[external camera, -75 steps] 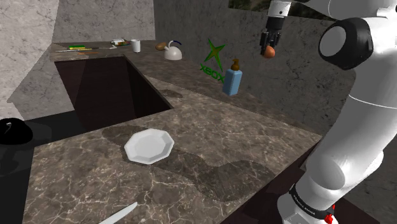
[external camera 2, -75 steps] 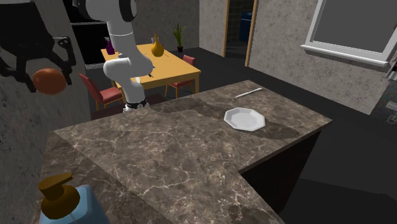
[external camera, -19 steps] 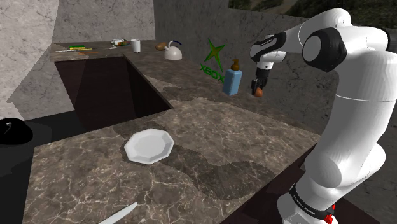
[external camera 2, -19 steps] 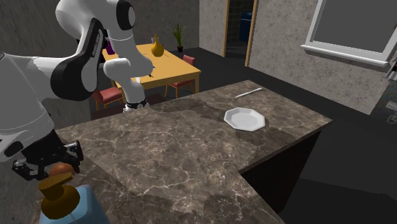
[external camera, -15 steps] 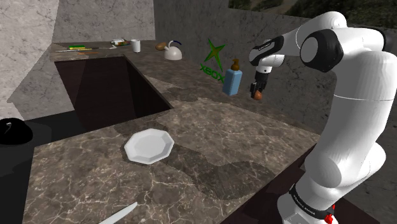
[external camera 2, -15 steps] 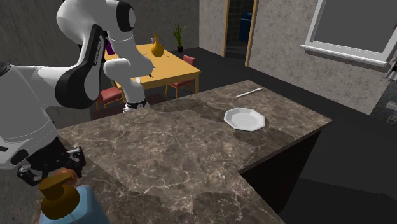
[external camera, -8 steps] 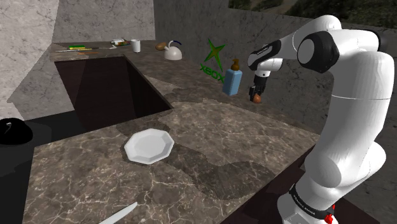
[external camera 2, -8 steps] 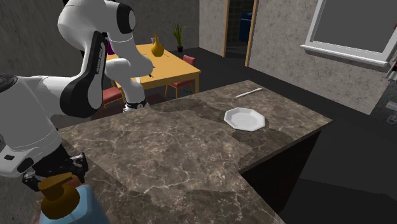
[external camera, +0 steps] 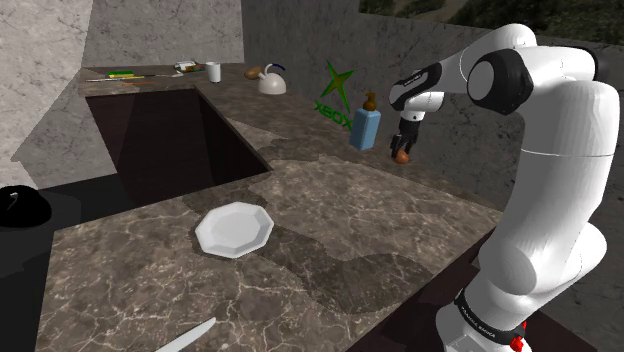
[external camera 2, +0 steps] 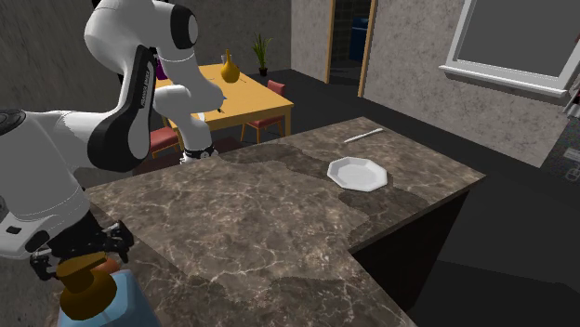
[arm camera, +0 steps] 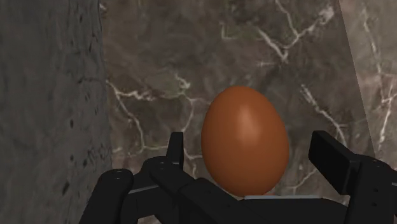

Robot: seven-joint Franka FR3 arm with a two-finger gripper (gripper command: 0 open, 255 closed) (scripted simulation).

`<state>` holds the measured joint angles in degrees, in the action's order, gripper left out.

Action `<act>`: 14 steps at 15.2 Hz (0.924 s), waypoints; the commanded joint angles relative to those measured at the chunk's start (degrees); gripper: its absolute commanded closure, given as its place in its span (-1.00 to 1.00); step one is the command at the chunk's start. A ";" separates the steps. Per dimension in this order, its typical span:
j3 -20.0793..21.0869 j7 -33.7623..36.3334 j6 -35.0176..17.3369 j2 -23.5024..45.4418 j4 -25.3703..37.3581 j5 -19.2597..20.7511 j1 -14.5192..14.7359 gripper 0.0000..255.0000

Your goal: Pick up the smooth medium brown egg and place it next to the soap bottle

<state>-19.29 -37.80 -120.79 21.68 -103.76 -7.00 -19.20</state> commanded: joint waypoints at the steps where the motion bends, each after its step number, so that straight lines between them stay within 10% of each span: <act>1: 0.00 0.00 0.00 0.00 0.00 0.00 0.00 -1.00; 14: -0.47 0.75 6.42 -2.55 4.02 1.14 0.27 -1.00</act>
